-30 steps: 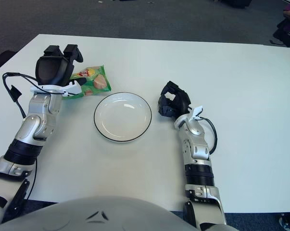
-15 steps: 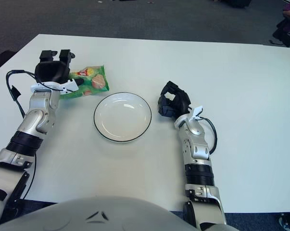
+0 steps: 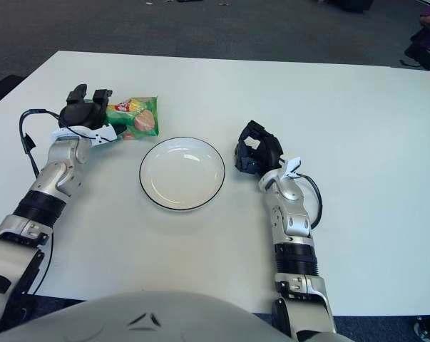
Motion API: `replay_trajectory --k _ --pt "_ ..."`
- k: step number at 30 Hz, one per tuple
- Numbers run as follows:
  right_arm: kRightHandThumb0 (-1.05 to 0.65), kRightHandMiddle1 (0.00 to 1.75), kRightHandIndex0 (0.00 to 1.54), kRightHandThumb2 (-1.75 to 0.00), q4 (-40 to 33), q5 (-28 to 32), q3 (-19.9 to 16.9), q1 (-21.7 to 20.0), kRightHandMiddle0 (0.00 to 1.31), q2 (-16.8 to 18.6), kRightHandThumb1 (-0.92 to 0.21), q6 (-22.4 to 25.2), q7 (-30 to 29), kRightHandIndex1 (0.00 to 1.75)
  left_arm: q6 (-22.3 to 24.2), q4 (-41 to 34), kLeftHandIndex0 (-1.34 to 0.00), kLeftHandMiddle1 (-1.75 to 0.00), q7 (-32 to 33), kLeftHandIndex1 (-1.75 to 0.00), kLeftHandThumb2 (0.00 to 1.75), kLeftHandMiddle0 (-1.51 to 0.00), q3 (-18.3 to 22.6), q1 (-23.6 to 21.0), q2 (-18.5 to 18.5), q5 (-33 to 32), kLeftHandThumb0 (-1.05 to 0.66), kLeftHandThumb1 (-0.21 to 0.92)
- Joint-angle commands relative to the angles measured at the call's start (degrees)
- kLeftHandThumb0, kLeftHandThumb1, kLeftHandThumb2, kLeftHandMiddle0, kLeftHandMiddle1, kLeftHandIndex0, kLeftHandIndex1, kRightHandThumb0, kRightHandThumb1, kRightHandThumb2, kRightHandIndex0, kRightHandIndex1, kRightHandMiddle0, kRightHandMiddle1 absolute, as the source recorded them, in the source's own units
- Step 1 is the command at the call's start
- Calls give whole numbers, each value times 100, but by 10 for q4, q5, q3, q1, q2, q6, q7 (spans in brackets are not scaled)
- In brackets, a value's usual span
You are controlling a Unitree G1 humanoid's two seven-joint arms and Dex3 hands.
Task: Put the snack into the plate.
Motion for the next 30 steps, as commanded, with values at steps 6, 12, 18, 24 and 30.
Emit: replay_trajectory --k 6,12,18,24,30 --pt "-48 175 124 -132 22 -1 1 39 61 3 -32 18 2 175 -46 112 0 0 21 -11 62 0 -23 -40 -19 -49 -105 92" --pt "-48 175 125 -131 20 0 1 39 61 3 -32 20 3 175 -90 169 0 0 23 -23 63 0 -40 -51 -31 -79 -105 92" --pt "-48 175 125 -132 18 -1 2 41 61 3 -32 19 4 175 -134 232 0 0 14 -37 63 0 -61 -73 -37 -96 -105 92" --pt "-48 175 125 -132 15 -1 2 43 61 4 -32 17 4 175 -174 275 0 -75 25 -77 56 -2 -81 -85 -36 -98 -105 92" --pt "-48 175 125 -132 14 -3 3 44 61 4 -32 18 4 175 -193 332 -5 -148 75 -139 68 -20 -95 -97 -43 -94 -86 72"
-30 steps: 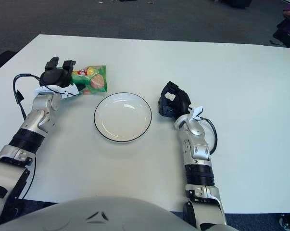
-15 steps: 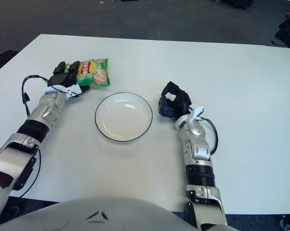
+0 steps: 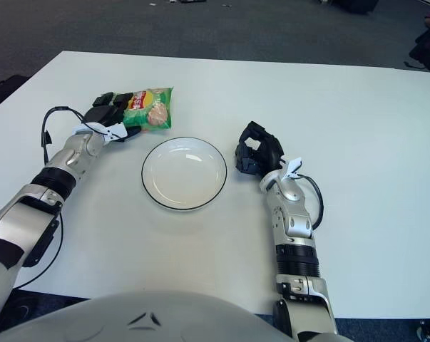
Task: Put the snack into the plate.
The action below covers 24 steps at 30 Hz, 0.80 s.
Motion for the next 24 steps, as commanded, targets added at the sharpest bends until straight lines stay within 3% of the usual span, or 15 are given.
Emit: replay_trajectory --k 1,2,4,9,24 --pt "-48 175 125 -132 22 -4 3 38 61 6 -31 12 -1 175 -4 62 -15 -149 14 -146 82 -30 -27 35 -20 7 -69 62" --pt "-48 175 125 -132 22 -4 3 39 62 6 -31 11 -1 175 -5 70 -28 -152 27 -156 103 -46 -28 35 -22 7 -45 46" --pt "-49 175 125 -133 22 -3 2 38 62 7 -31 11 -1 175 -8 85 -49 -151 51 -167 128 -65 -30 34 -26 5 -19 26" --pt "-49 175 125 -133 22 -1 1 38 62 8 -30 11 -1 175 -12 114 -68 -150 97 -173 156 -85 -31 29 -31 0 -3 2" --pt "-49 175 124 -133 27 -1 -2 35 62 7 -31 11 -1 175 -14 143 -74 -155 174 -175 173 -96 -26 21 -29 -24 0 -11"
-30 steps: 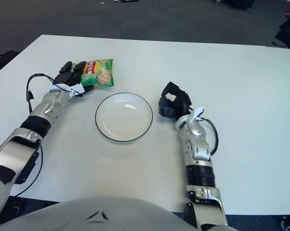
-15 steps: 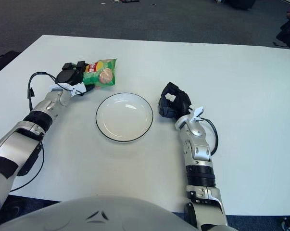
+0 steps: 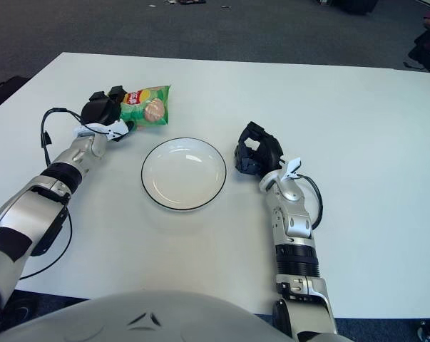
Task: Put the snack into the plate.
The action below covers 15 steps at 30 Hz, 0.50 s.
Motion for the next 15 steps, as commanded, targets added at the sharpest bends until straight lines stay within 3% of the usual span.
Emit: replay_trajectory --k 1,9,15 --pt "-49 175 124 -133 26 -1 -2 37 62 5 -31 8 -1 175 11 37 -74 -156 -16 -175 173 -97 -13 49 -3 2 0 -11" --pt "-48 175 124 -133 35 -2 -4 32 62 2 -31 8 1 175 8 -22 -71 -165 -11 -175 175 -93 5 24 24 -15 0 -9" --pt "-48 175 124 -133 46 -1 -7 28 62 1 -31 2 5 175 -2 -93 -72 -159 -6 -175 175 -97 20 29 47 -21 0 -11"
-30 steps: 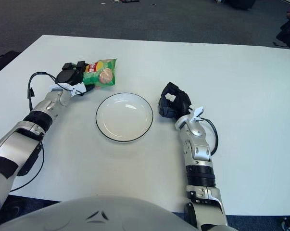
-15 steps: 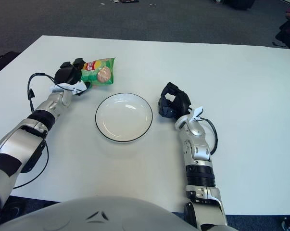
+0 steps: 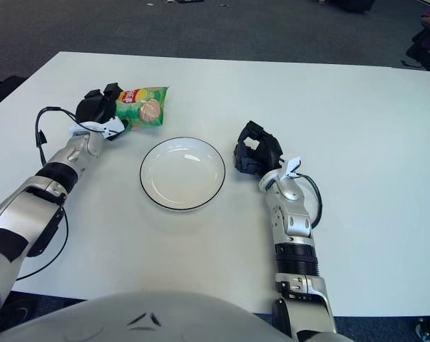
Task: Put the snack into the plate.
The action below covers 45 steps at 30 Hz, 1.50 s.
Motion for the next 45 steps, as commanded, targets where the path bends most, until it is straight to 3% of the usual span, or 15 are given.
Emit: replay_trajectory --k 1,10,20,29,36,45 --pt "-48 175 124 -132 37 -1 -5 33 62 2 -31 10 0 175 2 -47 -73 -156 -11 -175 175 -99 9 23 22 -1 0 -12" --pt "-48 175 124 -132 52 -3 -6 25 62 1 -31 8 -4 175 55 -268 -74 -154 -42 -175 175 -100 53 60 36 -4 0 -13" --pt "-49 175 124 -134 64 -5 -4 20 62 1 -30 1 -8 175 88 -409 -72 -159 -61 -175 175 -97 83 89 38 16 0 -11" --pt "-49 175 124 -134 80 -1 -6 15 63 4 -29 -11 -5 175 95 -461 -70 -164 -54 -175 175 -94 94 90 33 40 0 -10" --pt "-49 175 124 -134 85 -1 -4 13 63 5 -30 -18 -2 175 118 -522 -69 -168 -58 -175 175 -92 90 104 4 60 0 -8" --pt "-49 175 124 -133 83 -3 -2 13 62 4 -31 -18 -2 175 42 -553 -69 -170 -104 -175 175 -91 99 124 8 8 0 -8"
